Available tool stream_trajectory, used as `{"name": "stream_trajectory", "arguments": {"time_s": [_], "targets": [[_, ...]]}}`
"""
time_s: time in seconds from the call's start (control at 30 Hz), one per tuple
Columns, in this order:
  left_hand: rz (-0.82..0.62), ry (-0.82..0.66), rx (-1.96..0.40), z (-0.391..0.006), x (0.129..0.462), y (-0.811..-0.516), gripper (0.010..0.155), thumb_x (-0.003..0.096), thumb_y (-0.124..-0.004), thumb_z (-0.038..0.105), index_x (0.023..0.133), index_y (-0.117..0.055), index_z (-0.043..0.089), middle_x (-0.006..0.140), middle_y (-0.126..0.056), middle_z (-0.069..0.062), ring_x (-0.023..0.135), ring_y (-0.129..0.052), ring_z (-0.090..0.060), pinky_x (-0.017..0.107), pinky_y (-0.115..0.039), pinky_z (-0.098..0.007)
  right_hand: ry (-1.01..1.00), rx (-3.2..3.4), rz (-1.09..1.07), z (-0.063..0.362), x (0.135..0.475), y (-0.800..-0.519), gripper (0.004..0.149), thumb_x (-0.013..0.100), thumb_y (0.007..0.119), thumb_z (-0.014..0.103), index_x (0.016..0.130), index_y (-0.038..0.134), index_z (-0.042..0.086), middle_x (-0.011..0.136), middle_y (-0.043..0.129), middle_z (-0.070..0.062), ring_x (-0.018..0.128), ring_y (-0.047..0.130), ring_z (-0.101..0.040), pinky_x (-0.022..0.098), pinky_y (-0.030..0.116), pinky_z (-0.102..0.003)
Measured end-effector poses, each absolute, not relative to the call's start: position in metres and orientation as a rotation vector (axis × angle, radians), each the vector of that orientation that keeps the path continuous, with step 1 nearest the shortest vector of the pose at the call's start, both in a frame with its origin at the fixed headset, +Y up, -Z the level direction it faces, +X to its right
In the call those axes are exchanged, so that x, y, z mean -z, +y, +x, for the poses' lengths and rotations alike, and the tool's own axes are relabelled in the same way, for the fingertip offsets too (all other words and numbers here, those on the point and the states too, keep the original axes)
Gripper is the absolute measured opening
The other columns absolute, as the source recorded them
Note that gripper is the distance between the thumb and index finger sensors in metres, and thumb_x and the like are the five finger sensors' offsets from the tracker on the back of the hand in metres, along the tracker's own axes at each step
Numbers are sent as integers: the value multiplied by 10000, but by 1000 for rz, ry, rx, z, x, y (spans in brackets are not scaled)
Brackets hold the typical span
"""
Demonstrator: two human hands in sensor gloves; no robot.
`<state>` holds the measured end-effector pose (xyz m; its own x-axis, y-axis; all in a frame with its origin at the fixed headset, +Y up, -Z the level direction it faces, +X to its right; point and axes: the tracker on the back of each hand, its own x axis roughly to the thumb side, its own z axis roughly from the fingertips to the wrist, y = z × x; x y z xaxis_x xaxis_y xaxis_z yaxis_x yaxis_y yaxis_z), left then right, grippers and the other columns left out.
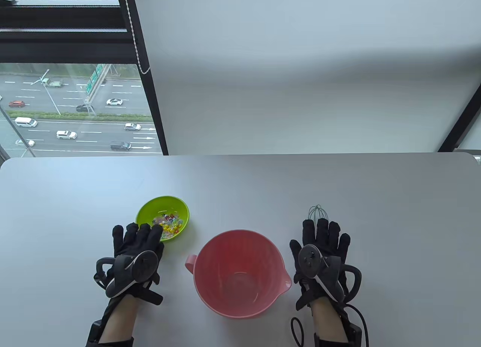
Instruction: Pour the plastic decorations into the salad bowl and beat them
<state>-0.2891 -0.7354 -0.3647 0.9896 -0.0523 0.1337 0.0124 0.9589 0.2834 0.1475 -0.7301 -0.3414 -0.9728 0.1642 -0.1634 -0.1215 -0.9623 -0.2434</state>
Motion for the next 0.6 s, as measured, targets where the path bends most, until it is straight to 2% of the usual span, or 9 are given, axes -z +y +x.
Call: {"name": "stream_trajectory", "arguments": {"time_s": [0.4,0.6], "targets": [[133,-144,48,-284,384,-745,569,553,-767,459,1092,-658,310,1101,-690,-15,1073,-564,-374,783,-289,-627,-312,-2943,-269,148,343,-733,695,557,566,688,1147,413,353,1213,399,-20,1088,327,-327,771,187,-550],[122,-163,96,-277,386,-746,520,550,-777,448,1049,-727,310,1016,-795,-9,1048,-604,-366,782,-299,-627,-307,-2916,-266,149,342,-734,691,557,568,685,1142,441,340,1200,443,-29,1082,358,-332,771,201,-552]]}}
